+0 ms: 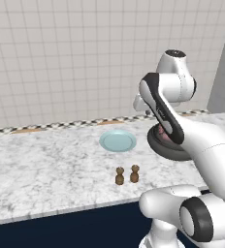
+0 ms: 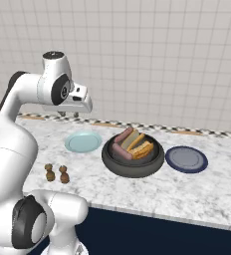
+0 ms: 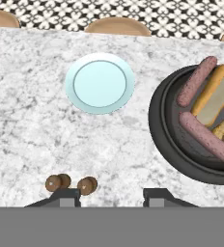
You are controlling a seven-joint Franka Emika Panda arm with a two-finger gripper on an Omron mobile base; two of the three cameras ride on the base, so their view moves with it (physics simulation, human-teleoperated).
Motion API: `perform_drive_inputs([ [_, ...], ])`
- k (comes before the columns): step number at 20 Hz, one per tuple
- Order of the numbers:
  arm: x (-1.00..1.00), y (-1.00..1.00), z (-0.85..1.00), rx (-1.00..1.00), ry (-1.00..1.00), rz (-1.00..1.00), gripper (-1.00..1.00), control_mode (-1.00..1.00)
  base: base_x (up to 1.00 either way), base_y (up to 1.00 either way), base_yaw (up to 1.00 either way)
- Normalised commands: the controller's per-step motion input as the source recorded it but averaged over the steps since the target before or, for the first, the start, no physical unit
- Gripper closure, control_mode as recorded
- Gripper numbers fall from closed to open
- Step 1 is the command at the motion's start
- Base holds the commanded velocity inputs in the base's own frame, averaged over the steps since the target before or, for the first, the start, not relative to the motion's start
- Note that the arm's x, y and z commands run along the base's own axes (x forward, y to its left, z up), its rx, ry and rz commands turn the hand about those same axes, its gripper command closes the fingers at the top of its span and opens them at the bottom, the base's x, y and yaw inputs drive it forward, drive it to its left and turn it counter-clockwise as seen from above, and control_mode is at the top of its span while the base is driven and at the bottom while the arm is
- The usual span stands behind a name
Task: Place one bun and one sausage from the bowl on each plate.
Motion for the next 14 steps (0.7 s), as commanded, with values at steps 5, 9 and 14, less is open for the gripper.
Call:
perform_drive_inputs([
  [5,-0.02,-0.3,0.0,0.01,0.0,0.0,-1.0,-1.0,0.0,0.0,0.0],
  [9,0.03,-0.98,-0.01,0.0,0.01,0.0,-1.0,-1.0,0.0,0.0,0.0],
  [14,0.09,-0.9,-0.06,0.0,0.06,0.0,-1.0,-1.0,0.0,0.0,0.0],
])
